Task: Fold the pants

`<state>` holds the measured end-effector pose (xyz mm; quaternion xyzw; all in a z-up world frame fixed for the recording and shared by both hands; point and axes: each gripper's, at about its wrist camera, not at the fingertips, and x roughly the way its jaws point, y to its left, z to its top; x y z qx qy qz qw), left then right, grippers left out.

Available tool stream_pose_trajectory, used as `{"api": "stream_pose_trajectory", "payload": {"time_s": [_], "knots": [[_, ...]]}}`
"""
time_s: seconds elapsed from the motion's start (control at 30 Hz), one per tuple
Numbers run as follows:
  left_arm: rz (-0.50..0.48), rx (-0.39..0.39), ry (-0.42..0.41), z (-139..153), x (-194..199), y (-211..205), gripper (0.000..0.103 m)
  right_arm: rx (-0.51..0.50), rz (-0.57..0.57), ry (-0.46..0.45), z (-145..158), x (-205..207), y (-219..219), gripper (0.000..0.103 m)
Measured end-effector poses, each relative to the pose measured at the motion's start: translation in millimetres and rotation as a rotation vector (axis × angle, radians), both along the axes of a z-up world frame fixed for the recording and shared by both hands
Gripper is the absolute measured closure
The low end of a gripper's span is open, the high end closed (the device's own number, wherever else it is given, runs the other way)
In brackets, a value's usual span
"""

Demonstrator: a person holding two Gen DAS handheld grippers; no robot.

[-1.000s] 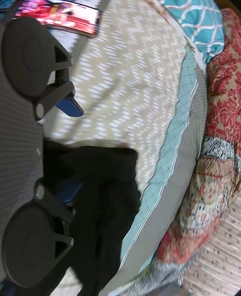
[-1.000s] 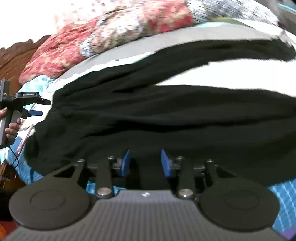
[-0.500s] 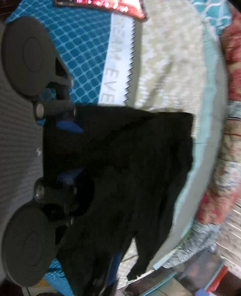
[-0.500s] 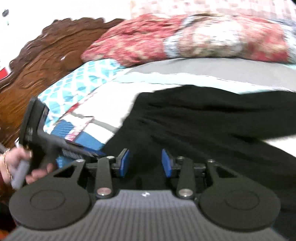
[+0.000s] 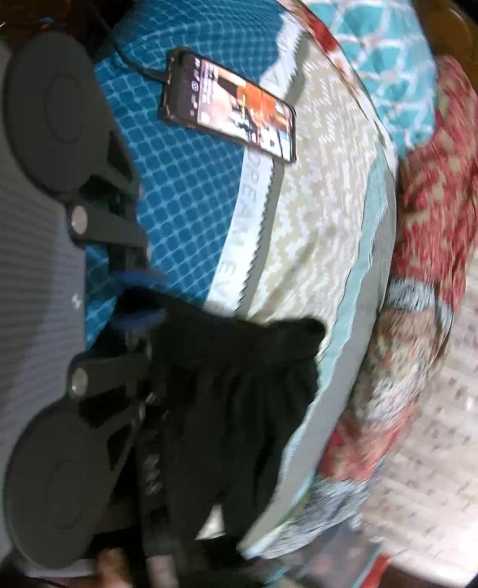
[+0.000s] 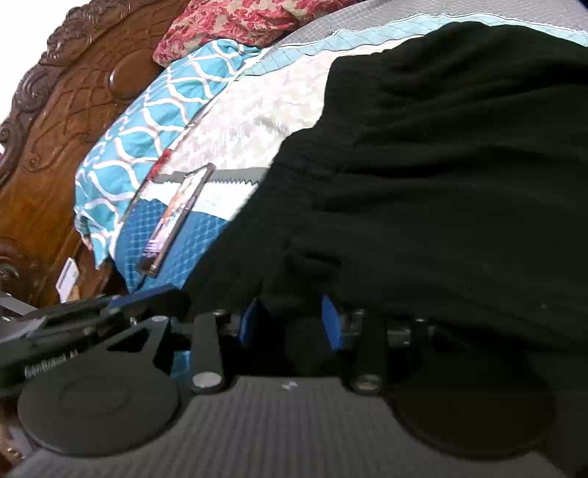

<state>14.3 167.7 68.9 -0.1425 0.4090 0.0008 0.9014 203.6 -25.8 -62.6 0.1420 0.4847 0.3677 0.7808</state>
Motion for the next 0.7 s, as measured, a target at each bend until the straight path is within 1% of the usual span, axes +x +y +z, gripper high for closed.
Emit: {"api": "stream_pose_trajectory", "payload": {"time_s": [0.03,0.1,0.13,0.17,0.2,0.23,0.27,0.33,0.37,0.4,0.43,0.47,0.5,0.53,0.63,0.67,0.7], "knots": [[0.024,-0.018,-0.007,2,4,6,0.049,0.016,-0.015,0.009,3,-1,-7,0.06],[0.049,-0.028,-0.026,8,14,12,0.04,0.03,-0.037,-0.015,9,-5,-15,0.06],[0.039,-0.029,-0.021,9,24,11,0.023,0.025,-0.039,-0.036,12,-8,-16,0.06],[0.012,-0.042,-0.012,9,36,8,0.01,0.015,-0.036,-0.06,14,-13,-18,0.06],[-0.019,-0.063,-0.001,4,48,5,0.001,0.006,-0.032,-0.077,16,-19,-20,0.06],[-0.037,-0.078,0.036,-3,59,4,0.0,-0.002,-0.031,-0.094,17,-25,-24,0.06],[-0.048,-0.096,0.096,-13,71,1,0.0,-0.005,-0.032,-0.106,19,-31,-29,0.06],[-0.087,-0.177,0.213,-33,88,-3,0.0,-0.014,-0.046,-0.136,25,-43,-46,0.06],[-0.09,-0.194,0.235,-39,89,-7,0.001,-0.022,-0.064,-0.151,28,-50,-57,0.06],[-0.094,-0.165,0.22,-39,88,-10,0.001,-0.03,-0.096,-0.161,29,-55,-70,0.06],[-0.122,-0.14,0.21,-38,86,-17,0.001,-0.034,-0.137,-0.165,30,-59,-84,0.06],[-0.16,-0.142,0.207,-37,83,-24,0.001,-0.032,-0.195,-0.162,32,-64,-104,0.06],[-0.178,-0.149,0.209,-36,80,-27,0.001,-0.02,-0.268,-0.153,33,-68,-124,0.06],[-0.189,-0.14,0.21,-35,76,-32,0.001,-0.006,-0.349,-0.142,33,-72,-148,0.06],[-0.199,-0.099,0.213,-31,69,-42,0.001,0.021,-0.637,-0.116,32,-89,-232,0.06],[-0.19,-0.091,0.213,-30,67,-46,0.004,0.028,-0.738,-0.114,31,-97,-262,0.06],[-0.173,-0.073,0.213,-29,67,-47,0.01,0.02,-0.831,-0.119,31,-106,-290,0.059]]}}
